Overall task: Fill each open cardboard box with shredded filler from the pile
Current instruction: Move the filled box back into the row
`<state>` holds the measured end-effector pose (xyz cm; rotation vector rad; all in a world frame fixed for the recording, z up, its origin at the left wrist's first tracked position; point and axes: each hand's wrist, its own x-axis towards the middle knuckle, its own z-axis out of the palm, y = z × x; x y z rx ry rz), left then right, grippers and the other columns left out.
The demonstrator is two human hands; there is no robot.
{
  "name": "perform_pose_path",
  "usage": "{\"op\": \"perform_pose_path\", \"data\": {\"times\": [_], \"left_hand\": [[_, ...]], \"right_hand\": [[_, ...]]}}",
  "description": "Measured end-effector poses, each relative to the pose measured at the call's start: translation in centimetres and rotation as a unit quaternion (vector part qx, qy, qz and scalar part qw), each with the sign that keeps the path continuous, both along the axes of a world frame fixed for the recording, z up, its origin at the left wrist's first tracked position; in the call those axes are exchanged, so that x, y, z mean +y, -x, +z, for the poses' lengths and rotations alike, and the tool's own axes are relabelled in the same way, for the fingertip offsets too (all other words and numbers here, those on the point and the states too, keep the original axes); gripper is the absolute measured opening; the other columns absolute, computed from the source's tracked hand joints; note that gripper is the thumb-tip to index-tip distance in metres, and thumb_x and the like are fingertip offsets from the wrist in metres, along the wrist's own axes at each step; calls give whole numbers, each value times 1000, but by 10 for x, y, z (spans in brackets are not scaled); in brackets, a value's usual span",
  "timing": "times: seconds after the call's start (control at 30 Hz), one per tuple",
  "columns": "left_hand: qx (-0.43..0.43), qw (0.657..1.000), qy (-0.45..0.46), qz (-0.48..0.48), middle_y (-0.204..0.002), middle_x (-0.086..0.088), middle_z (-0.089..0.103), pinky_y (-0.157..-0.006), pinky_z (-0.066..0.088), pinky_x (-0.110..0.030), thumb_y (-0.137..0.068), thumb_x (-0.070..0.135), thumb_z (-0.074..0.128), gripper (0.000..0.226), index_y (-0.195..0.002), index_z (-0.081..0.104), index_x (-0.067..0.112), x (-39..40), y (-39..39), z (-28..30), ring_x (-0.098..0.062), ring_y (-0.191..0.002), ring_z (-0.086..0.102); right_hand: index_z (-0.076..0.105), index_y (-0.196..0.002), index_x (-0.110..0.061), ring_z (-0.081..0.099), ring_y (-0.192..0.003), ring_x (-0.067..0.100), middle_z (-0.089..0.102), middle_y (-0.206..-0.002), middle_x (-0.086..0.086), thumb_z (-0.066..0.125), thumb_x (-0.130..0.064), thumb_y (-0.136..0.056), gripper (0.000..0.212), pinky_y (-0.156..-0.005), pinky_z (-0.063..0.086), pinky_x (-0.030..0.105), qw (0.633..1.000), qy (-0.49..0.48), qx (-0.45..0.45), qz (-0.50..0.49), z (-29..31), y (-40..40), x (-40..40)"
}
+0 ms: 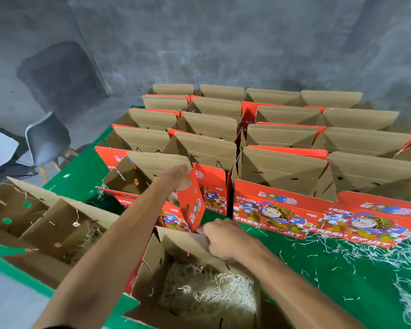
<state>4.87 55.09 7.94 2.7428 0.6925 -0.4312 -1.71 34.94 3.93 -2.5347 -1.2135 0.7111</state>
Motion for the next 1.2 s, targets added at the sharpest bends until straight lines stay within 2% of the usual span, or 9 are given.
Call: {"op": "perform_pose_path", "data": {"times": [0.13, 0.27, 0.37, 0.43, 0.53, 0.73, 0.8, 0.97, 1.2], "left_hand": [[-6, 1000, 5, -8, -107, -6, 59, -81, 51, -35, -98, 15, 50, 16, -114, 51, 13, -13, 1, -5, -25, -97, 57], [-1, 999, -18, -32, -106, -8, 63, -69, 44, -29, -96, 10, 48, 28, -123, 55, 9, -32, 3, -10, -23, -88, 58], [-4, 999, -29, -40, -92, -5, 62, -57, 39, -26, -90, 16, 51, 21, -110, 56, 11, -44, 6, -18, -17, -70, 53], [-6, 999, -25, -38, -105, -10, 65, -66, 45, -28, -86, 19, 55, 24, -109, 56, 11, -52, 9, -25, -23, -82, 59], [-18, 998, -35, -48, -103, -11, 65, -74, 45, -31, -88, 19, 56, 13, -98, 53, 11, -59, 16, -32, -25, -86, 57], [16, 991, -48, -125, -96, -3, 61, -74, 47, -28, -97, 26, 56, 16, -102, 52, 11, -87, 21, -30, -21, -83, 58], [7, 989, -14, -147, -87, -1, 63, -56, 49, -21, -95, 23, 57, 10, -97, 54, 14, -107, 19, -28, -14, -65, 60], [-1, 983, 14, -186, -68, 6, 50, -37, 35, -21, -89, 20, 58, 13, -84, 46, 22, -173, 14, -21, -9, -51, 49], [24, 979, 114, -168, -65, -7, 67, -33, 44, -21, -90, 12, 60, 4, -87, 62, 13, -277, 9, -17, -16, -39, 64]], "right_hand": [[57, -132, -19, 68, -94, 27, 70, -105, 11, 53, -1, -94, 42, -96, 53, 47, 999, -50, 13, 2, 0, 17, 10], [39, -148, -24, 68, -100, 32, 62, -130, 17, 51, -3, -95, 59, -88, 58, 45, 1000, 28, -3, 7, 1, 21, 45], [58, -127, -24, 70, -97, 28, 69, -114, 9, 51, -29, -96, 33, -83, 57, 37, 993, -71, 40, -89, -6, 16, 43], [65, -109, -27, 70, -87, 19, 71, -98, -4, 54, -48, -90, 31, -74, 56, 34, 971, -124, 115, -172, -10, 5, 26], [62, -101, -26, 67, -78, 14, 69, -91, -4, 48, -46, -92, 26, -65, 53, 32, 948, -140, 165, -235, -13, -21, -1], [60, -114, -32, 69, -89, 11, 69, -97, -7, 32, -65, -94, 48, -77, 53, 31, 895, -207, 235, -319, -17, -45, -29], [61, -108, -34, 69, -86, 10, 71, -93, -7, 26, -75, -89, 57, -78, 53, 34, 869, -230, 233, -370, -18, -47, -36], [60, -95, -27, 73, -82, 22, 68, -94, 3, 42, -58, -94, 35, -76, 61, 46, 798, -287, 236, -474, -26, -58, -84], [68, -91, -18, 73, -83, 27, 73, -91, 10, 51, -41, -95, 28, -73, 62, 49, 756, -327, 232, -517, -24, -60, -181]]}}
